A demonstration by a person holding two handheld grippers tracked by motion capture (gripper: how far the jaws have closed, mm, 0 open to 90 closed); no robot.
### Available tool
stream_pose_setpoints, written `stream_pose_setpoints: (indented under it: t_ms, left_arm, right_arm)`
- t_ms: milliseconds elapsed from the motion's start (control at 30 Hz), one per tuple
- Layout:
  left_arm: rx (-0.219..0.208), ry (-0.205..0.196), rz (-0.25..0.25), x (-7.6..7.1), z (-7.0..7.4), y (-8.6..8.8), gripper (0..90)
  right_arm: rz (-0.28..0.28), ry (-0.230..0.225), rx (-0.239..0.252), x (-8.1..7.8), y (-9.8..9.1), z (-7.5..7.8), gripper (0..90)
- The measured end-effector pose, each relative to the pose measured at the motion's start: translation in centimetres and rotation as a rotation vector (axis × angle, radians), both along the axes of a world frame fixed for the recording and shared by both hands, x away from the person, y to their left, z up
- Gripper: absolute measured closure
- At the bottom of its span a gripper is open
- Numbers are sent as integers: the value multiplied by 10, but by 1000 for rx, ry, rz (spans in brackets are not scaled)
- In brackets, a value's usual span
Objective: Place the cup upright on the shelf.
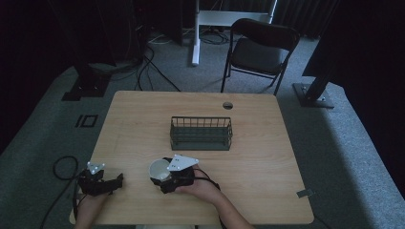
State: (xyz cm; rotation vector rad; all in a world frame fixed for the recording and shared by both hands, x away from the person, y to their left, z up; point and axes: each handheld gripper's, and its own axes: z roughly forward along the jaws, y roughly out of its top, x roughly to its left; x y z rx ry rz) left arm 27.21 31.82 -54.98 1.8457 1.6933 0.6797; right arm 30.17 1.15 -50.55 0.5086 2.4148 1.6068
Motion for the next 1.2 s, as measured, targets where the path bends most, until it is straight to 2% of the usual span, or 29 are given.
stream_pose_setpoints:
  t_ms: [233,767,800,1200]
  left_arm:
    - [0,0,0,0,0,0,8]
    - [-1,-1,0,0,0,0,8]
    - [-1,-1,0,0,0,0,8]
    - [0,1,0,0,0,0,8]
  right_arm:
    - [-3,15,18,4,-2,9,192]
    - [-9,-4,33,17,0,34,193]
    - [-9,-7,45,20,1,41,193]
    - [-31,-40,70,35,3,70,193]
